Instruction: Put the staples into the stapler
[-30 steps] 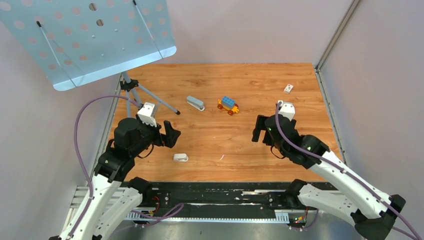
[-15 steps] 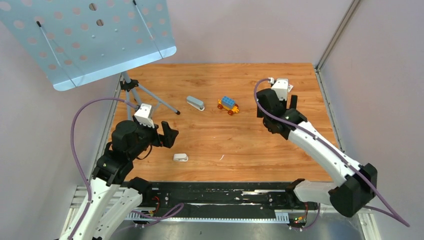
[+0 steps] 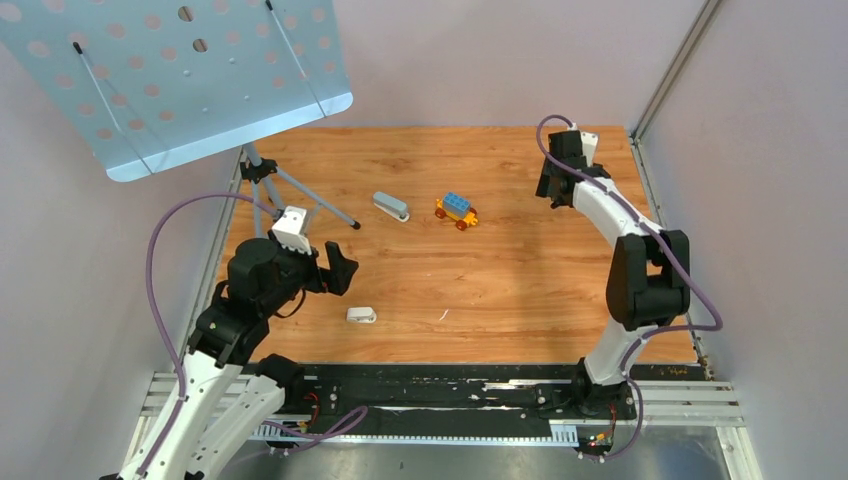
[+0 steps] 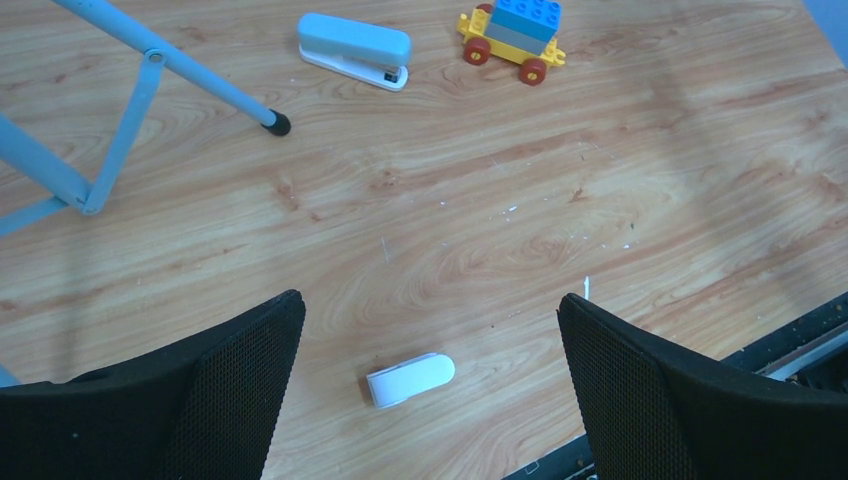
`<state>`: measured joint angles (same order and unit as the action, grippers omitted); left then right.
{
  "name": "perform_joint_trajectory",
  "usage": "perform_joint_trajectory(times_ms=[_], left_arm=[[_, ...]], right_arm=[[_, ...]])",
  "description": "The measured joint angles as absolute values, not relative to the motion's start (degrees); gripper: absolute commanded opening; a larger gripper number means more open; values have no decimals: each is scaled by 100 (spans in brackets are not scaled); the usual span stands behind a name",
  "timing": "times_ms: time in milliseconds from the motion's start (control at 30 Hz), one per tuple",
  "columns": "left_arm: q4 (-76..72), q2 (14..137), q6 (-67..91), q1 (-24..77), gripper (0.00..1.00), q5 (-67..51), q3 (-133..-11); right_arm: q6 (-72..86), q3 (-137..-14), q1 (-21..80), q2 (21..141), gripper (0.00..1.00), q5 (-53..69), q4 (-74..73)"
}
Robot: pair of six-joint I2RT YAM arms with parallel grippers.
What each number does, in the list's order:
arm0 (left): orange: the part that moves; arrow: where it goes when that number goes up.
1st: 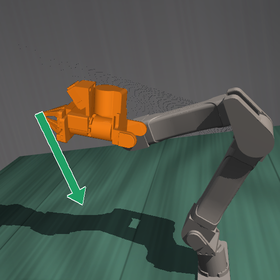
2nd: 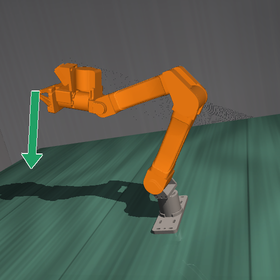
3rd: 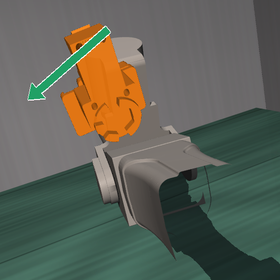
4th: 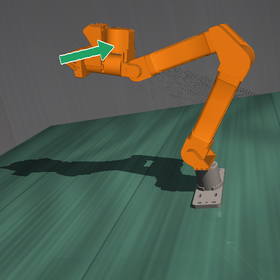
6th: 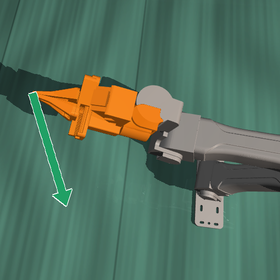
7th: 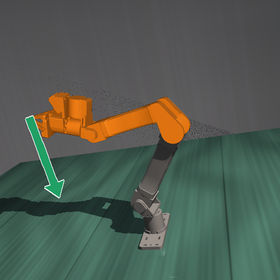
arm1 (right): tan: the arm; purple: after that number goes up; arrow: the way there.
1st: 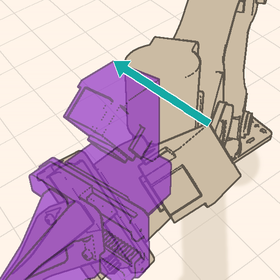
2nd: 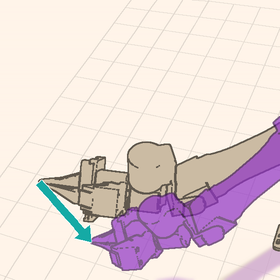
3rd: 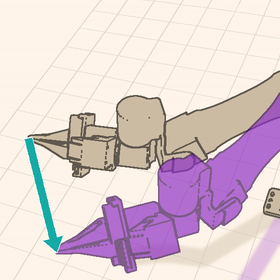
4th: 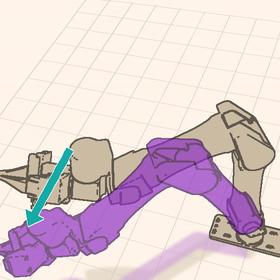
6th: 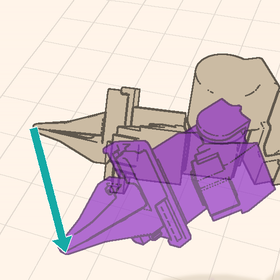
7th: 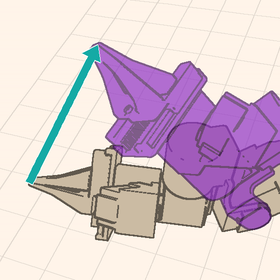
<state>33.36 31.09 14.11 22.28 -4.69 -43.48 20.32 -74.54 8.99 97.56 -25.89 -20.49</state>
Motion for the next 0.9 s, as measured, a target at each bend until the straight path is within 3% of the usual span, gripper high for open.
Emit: perform_joint_trajectory(times_ms=[233,533,900], left_arm=[[3345,3240,1411,2228,100,-436,-4348],[3371,3312,1411,2228,100,-381,-4348],[3409,3310,1411,2228,100,-331,-4348]], right_arm=[[1874,-7983,1050,10357,75,-615,-1568],[191,-8799,2596,11155,70,1168,-1007],[-692,-10737,3450,12853,69,1763,-947]])
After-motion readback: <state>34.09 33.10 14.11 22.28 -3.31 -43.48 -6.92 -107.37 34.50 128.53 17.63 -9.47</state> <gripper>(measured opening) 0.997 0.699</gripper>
